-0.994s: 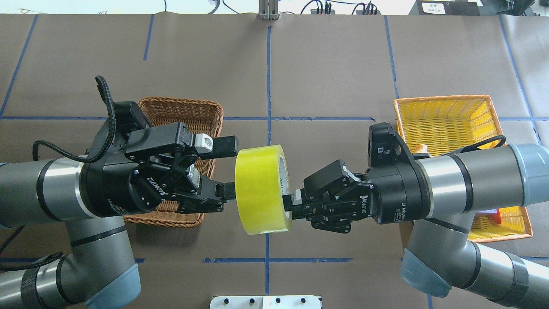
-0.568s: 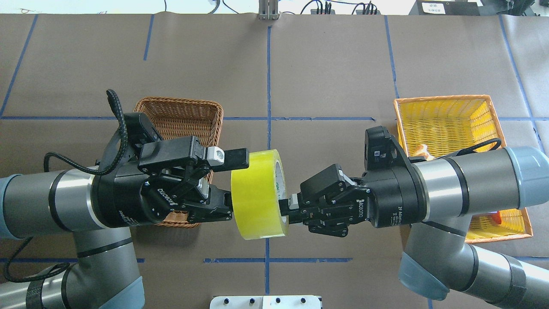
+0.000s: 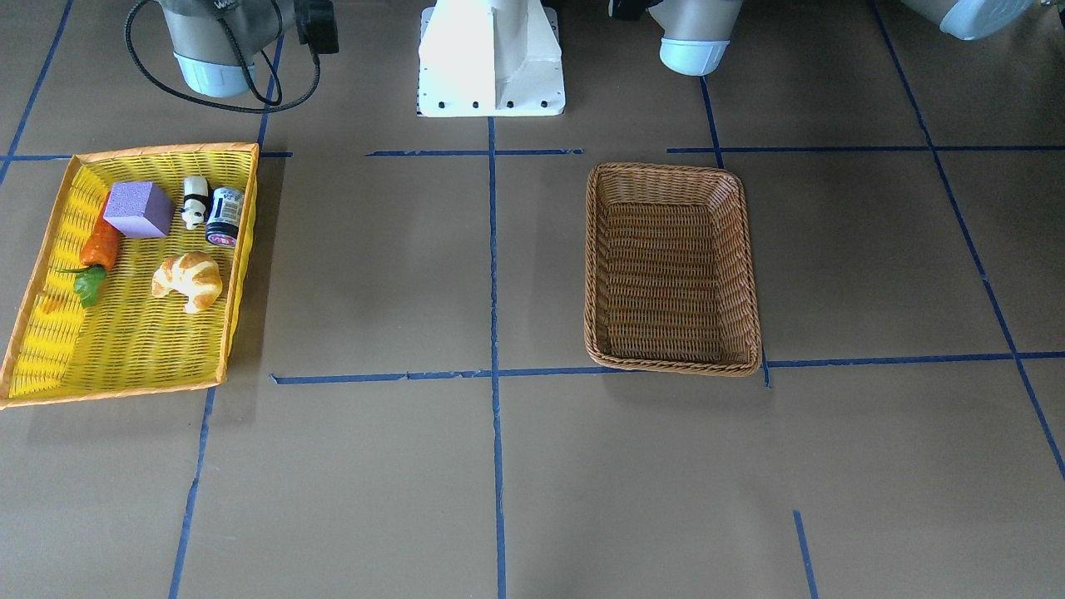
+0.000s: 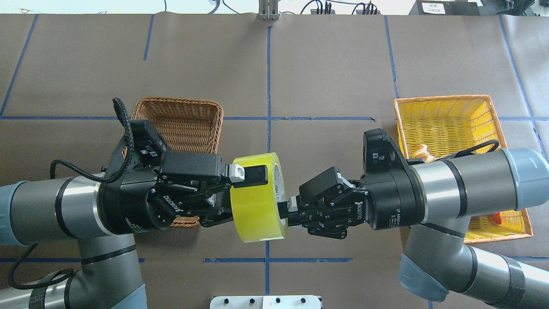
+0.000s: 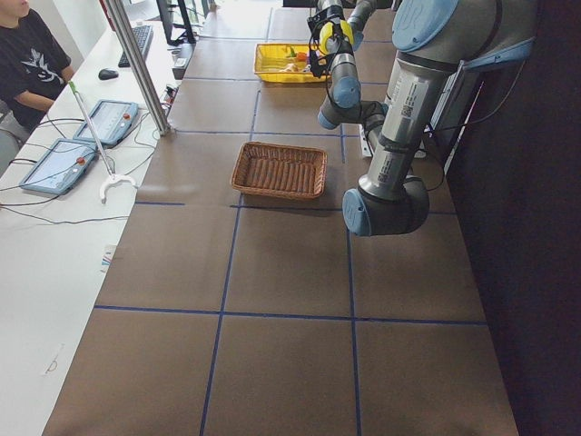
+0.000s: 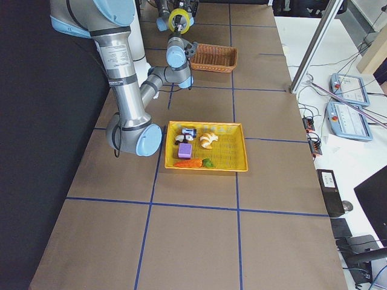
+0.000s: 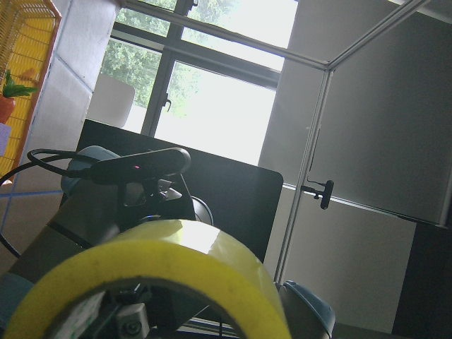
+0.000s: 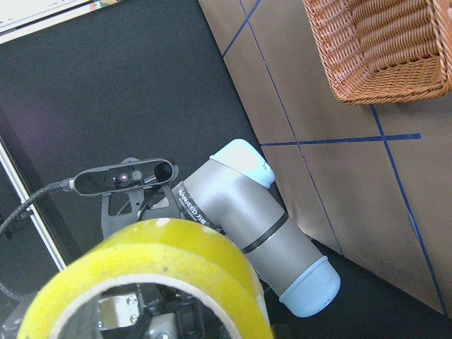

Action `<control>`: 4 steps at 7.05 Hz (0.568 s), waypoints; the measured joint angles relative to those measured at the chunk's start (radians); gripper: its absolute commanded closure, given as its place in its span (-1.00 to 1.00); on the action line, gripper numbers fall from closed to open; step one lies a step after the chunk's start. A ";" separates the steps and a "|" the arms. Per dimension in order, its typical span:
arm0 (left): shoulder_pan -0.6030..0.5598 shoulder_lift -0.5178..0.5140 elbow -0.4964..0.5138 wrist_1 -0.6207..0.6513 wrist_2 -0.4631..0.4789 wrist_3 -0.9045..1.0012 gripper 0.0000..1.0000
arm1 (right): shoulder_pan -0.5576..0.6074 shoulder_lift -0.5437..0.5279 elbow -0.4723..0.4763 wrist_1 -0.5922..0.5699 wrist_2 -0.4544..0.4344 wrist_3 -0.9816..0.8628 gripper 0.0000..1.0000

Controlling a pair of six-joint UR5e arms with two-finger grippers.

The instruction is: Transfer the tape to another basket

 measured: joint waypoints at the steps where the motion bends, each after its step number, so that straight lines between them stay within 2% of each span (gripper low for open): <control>1: 0.000 0.001 -0.002 0.000 0.009 0.000 1.00 | -0.002 0.000 -0.003 0.000 0.002 -0.004 -1.00; 4: -0.002 0.004 -0.009 0.000 0.018 0.000 1.00 | -0.001 -0.008 -0.004 0.004 0.007 -0.014 -1.00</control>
